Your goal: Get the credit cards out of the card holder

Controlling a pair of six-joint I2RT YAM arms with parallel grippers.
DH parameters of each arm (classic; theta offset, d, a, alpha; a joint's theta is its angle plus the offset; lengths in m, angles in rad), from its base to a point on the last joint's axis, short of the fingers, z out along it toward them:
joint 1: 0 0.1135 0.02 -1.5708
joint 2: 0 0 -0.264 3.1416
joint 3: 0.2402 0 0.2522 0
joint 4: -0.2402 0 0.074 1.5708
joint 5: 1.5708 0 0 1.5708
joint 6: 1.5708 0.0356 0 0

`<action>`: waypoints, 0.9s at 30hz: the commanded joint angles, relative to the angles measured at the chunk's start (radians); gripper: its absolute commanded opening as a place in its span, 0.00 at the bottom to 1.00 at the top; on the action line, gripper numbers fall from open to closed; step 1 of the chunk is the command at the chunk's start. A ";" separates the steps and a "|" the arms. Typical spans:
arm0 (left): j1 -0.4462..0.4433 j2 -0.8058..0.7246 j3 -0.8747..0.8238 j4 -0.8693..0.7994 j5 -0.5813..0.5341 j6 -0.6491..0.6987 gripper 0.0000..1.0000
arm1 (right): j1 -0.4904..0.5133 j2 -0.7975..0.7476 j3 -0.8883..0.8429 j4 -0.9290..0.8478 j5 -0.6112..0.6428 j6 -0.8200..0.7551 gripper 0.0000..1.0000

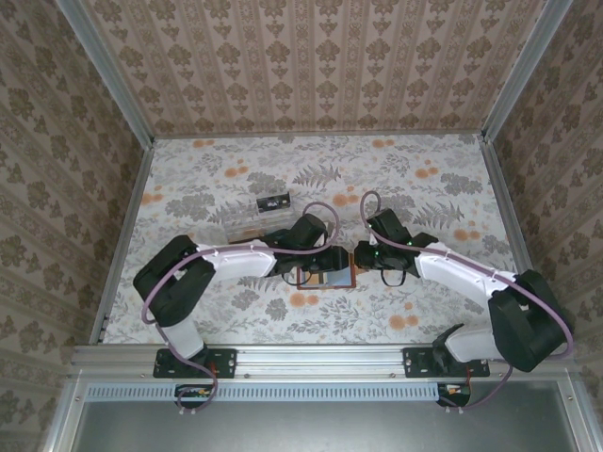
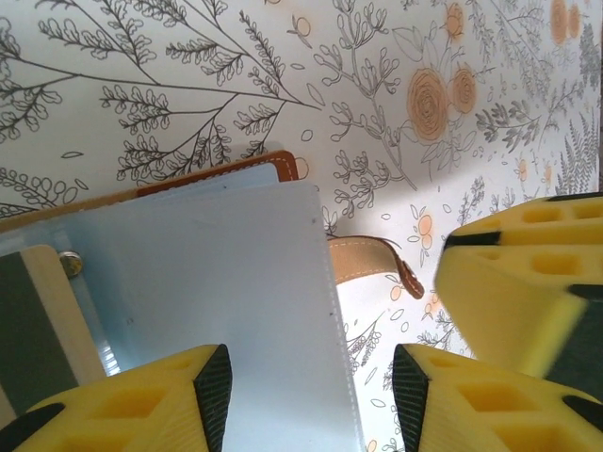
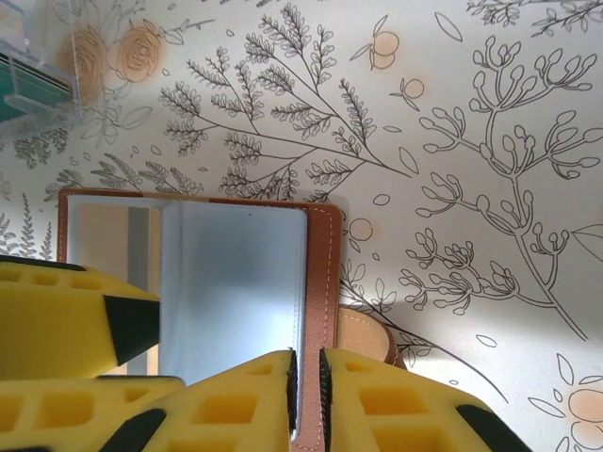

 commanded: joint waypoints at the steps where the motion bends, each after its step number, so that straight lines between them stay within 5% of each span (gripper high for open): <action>1: -0.001 0.065 0.014 -0.030 0.045 -0.005 0.51 | -0.005 -0.032 0.003 -0.028 0.035 0.023 0.19; 8: -0.006 0.059 0.017 -0.036 0.026 -0.003 0.51 | -0.009 -0.063 -0.012 -0.038 0.034 0.022 0.19; 18: 0.032 -0.151 -0.041 -0.164 -0.083 0.051 0.47 | -0.005 -0.032 0.002 0.037 -0.094 0.050 0.21; 27: 0.098 -0.212 -0.167 -0.195 -0.110 0.064 0.06 | 0.013 0.067 0.027 0.133 -0.243 0.106 0.19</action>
